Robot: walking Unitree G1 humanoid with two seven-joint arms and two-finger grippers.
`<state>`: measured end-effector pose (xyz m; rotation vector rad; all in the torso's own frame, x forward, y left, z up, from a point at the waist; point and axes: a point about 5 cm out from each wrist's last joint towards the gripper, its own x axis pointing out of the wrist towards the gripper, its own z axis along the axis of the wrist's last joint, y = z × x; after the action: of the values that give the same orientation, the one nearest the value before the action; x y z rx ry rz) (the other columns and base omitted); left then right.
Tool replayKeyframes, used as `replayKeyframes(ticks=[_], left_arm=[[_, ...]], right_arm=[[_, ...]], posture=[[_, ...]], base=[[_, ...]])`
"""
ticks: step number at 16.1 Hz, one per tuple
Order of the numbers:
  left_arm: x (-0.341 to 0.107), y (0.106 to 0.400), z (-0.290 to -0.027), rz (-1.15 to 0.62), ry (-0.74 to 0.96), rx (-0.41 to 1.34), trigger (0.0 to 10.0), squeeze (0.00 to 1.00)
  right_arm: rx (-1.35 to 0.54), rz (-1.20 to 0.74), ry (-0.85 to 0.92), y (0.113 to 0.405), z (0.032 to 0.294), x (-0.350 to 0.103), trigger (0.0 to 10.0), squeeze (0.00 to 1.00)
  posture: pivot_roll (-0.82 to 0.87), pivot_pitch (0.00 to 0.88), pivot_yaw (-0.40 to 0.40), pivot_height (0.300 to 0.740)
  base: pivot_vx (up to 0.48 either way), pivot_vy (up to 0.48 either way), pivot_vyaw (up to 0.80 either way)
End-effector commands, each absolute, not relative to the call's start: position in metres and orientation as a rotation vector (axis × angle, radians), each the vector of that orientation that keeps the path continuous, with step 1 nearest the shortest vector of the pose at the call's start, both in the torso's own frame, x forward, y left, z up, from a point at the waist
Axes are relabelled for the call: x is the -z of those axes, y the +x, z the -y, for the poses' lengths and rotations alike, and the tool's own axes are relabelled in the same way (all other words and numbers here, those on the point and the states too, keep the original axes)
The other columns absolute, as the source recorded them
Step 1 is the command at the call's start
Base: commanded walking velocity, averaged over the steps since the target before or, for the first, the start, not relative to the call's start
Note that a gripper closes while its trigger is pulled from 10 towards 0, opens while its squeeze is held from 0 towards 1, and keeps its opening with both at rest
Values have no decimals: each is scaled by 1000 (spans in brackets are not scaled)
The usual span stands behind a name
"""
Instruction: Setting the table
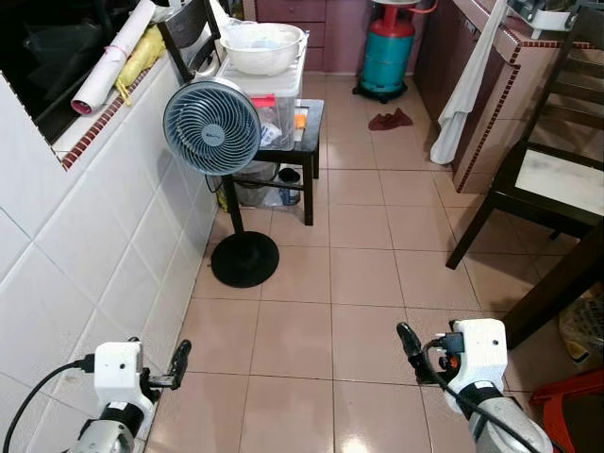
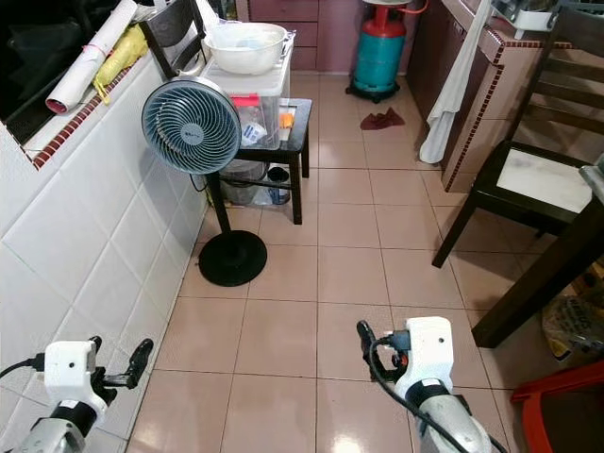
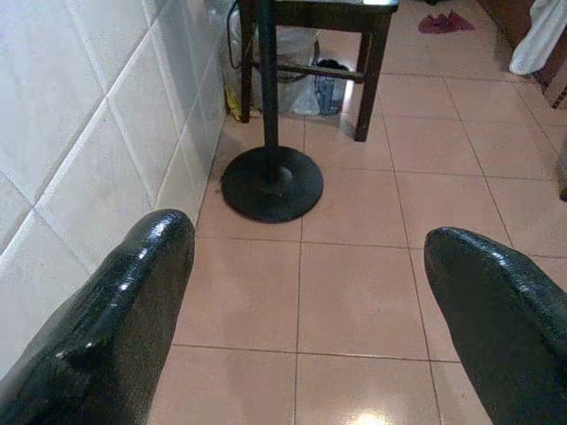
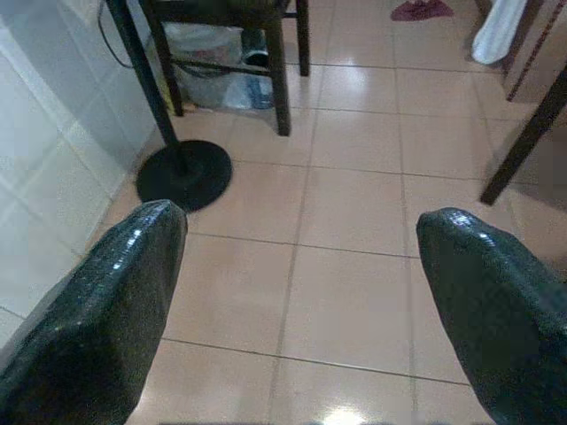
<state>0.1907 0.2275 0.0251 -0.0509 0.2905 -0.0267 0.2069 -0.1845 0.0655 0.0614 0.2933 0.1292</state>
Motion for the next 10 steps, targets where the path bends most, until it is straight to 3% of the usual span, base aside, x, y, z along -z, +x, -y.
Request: replayKeyframes(ticks=[1,4,9,10], left_arm=[[-27,191,-229,-296,-47,34,10000,0],[-32,200,-211,-254,-25,85,10000,0],[-34,206,-210,-248,-23,79,10000,0],[-33,207,-212,-249,-8,62,10000,0]], right_arm=[[-139,-291,92,206,182,-69,10000,0],[-163,-309,104,203,171,-65,10000,0],[-151,-298,115,211,172,-69,10000,0],[-129,-324,157,211,172,-66,10000,0]], posture=[[-149,75,36,740],[-149,72,42,740],[-148,68,46,740],[-151,68,46,740]], base=[[0,0,0],[0,0,-396],[0,0,-784],[0,0,0]])
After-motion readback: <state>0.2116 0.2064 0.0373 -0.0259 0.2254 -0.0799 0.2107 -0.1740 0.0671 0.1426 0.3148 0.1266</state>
